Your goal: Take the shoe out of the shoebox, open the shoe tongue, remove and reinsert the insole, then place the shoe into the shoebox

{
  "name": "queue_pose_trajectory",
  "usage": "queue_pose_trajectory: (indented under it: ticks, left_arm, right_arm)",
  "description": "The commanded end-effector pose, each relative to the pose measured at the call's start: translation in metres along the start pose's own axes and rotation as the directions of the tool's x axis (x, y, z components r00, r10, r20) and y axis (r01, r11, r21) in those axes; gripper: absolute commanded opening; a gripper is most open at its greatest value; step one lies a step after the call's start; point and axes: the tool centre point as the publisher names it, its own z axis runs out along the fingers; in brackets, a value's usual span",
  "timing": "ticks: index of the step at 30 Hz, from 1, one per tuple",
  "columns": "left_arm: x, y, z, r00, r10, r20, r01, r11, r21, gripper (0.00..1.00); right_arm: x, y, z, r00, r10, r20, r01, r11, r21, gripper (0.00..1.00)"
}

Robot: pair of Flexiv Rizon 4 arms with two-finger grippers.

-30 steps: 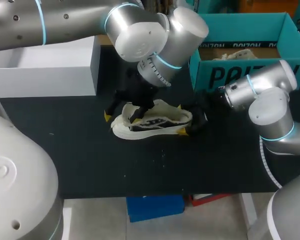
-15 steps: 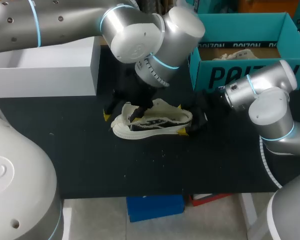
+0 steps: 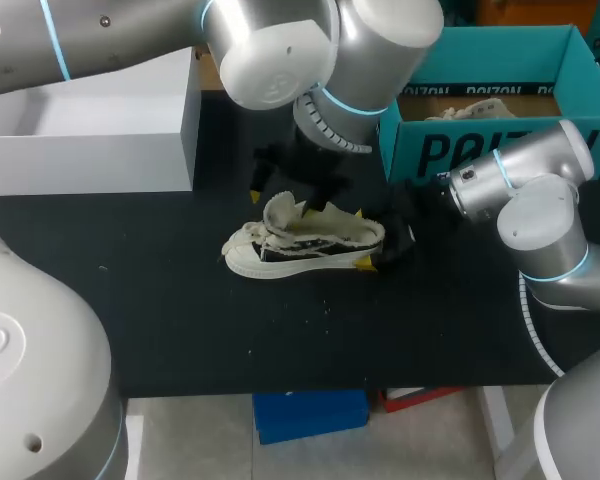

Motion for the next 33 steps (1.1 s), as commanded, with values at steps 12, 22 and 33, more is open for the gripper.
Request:
queue_pose_trajectory:
  ticks: [12,22,33]
  left_arm:
    - [0.027,-0.058,0.008,0.772,0.441,-0.458,-0.479,0.877,0.037,0.0]
    - [0.027,-0.058,0.008,0.772,0.441,-0.458,-0.479,0.877,0.037,0.0]
    - [0.042,-0.055,-0.004,0.205,0.832,-0.515,-0.776,0.459,0.433,0.0]
  right_arm:
    - [-0.001,-0.002,0.001,1.0,0.001,0.002,-0.001,1.0,0.001,0.0]
    - [-0.001,-0.002,0.001,1.0,0.001,0.002,-0.001,1.0,0.001,0.0]
    - [-0.001,-0.002,0.001,1.0,0.001,0.002,-0.001,1.0,0.001,0.0]
